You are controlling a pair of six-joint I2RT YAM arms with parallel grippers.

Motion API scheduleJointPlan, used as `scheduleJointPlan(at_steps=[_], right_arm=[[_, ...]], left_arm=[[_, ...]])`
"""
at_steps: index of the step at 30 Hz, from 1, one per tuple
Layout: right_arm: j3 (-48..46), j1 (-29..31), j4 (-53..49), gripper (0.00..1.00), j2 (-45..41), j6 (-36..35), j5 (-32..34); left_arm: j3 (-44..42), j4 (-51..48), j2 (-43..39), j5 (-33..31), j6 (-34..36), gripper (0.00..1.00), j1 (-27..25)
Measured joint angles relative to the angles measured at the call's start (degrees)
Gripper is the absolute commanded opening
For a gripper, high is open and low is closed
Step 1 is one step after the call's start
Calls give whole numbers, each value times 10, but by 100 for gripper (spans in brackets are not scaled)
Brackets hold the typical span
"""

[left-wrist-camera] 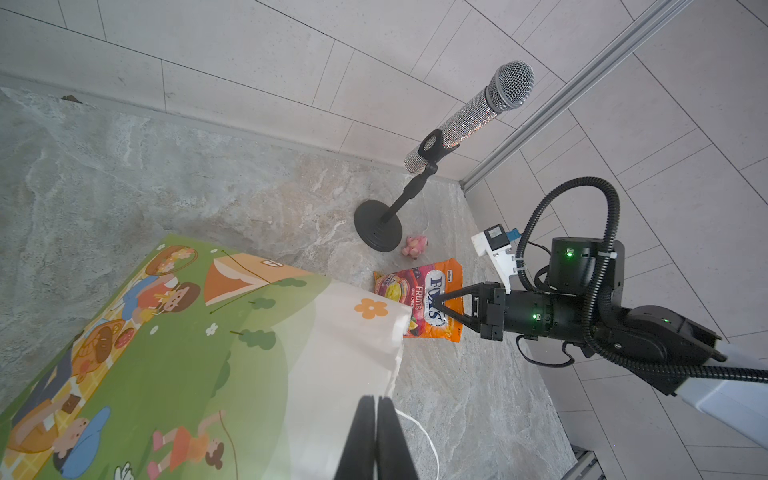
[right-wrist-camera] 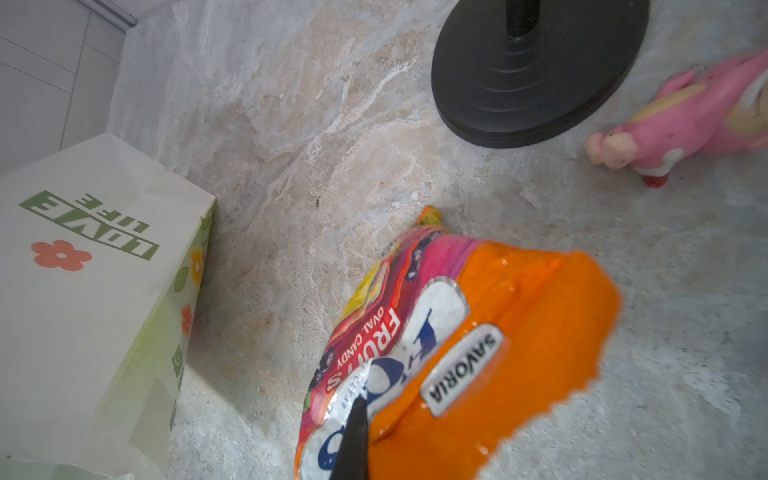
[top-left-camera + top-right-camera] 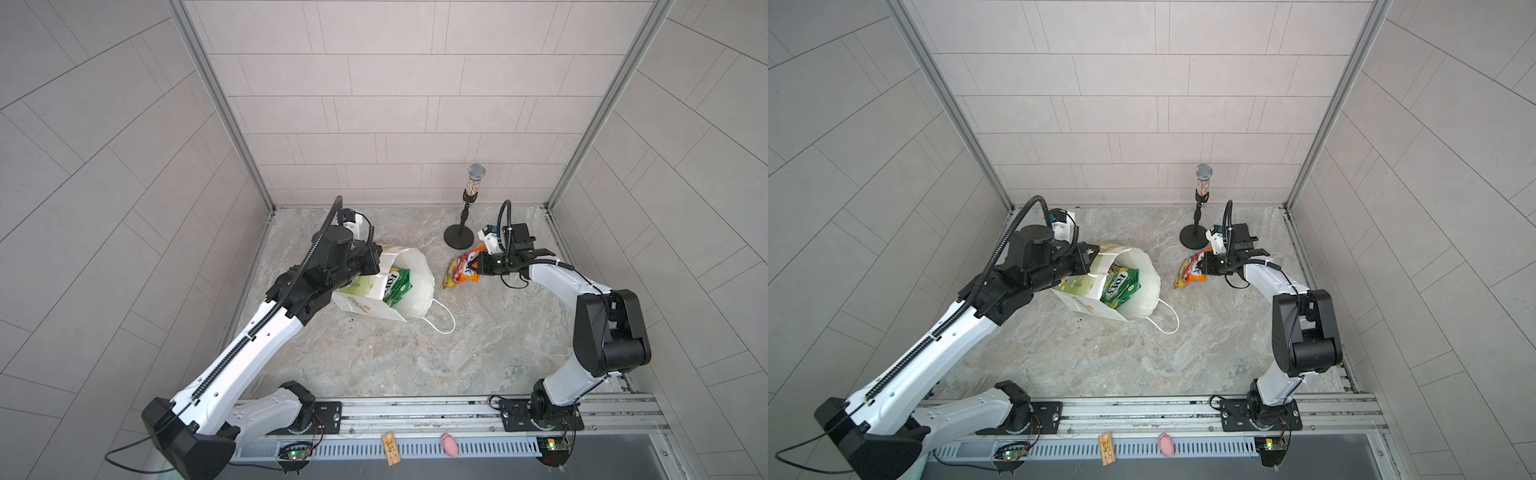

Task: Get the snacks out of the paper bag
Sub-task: 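Lower the orange packet onto the table near the pink toy with the right gripper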

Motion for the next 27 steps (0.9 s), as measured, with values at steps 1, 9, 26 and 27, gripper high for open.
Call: scheduleJointPlan(at_steps=[1, 9, 26, 27], right_arm=[[1, -3, -6, 0, 2, -6, 2], [43, -21, -86, 0, 42, -64, 48], [70, -22, -127, 45, 76, -79, 165], [70, -22, -127, 48, 76, -77, 171]], left_arm=[[0, 0, 0, 0, 0, 0, 0], [0, 0, 0, 0, 0, 0, 0], [-1, -1, -5, 0, 4, 0, 0], [-1, 0, -6, 0, 4, 0, 0]])
